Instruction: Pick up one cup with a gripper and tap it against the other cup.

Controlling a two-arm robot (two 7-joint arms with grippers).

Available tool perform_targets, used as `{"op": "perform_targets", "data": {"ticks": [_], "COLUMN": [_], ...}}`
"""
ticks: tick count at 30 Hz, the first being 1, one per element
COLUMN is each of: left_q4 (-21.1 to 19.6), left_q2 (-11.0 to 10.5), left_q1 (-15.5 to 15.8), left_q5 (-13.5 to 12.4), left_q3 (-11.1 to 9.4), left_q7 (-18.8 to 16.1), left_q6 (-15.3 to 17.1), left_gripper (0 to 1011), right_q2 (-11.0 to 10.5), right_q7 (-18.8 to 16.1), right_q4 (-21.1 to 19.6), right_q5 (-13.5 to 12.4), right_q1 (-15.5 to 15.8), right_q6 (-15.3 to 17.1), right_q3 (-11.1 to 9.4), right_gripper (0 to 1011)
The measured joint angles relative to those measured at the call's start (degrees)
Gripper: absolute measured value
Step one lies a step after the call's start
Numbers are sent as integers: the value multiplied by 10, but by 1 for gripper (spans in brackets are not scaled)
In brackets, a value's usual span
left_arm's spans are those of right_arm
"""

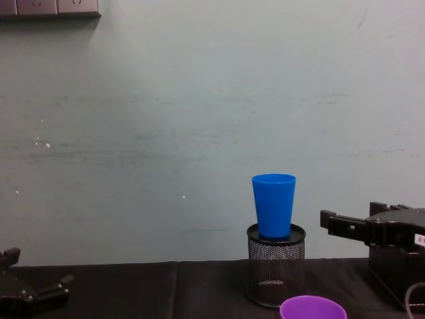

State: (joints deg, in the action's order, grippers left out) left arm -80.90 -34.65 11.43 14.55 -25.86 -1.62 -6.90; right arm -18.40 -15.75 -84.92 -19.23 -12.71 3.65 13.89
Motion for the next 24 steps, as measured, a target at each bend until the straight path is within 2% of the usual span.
{"op": "perform_targets", "data": {"ticks": [1,6,24], "left_q4": [0,0,0], "left_q2": [0,0,0], "left_q1": [0,0,0], "left_q5": [0,0,0], "left_q3": [0,0,0], "left_q7": [0,0,0], "left_q6": [0,0,0], "left_gripper": [1000,1000,1000], "right_q2": [-2,-2,1], "right_q7": [4,9,11], "right_q4": [1,6,8], "right_q5": [7,15,17], "right_q1": [-4,-7,-5], "right_q6": [11,24,24], "right_q3": [-1,-2,-4], "right_gripper": [1003,1003,1003]}}
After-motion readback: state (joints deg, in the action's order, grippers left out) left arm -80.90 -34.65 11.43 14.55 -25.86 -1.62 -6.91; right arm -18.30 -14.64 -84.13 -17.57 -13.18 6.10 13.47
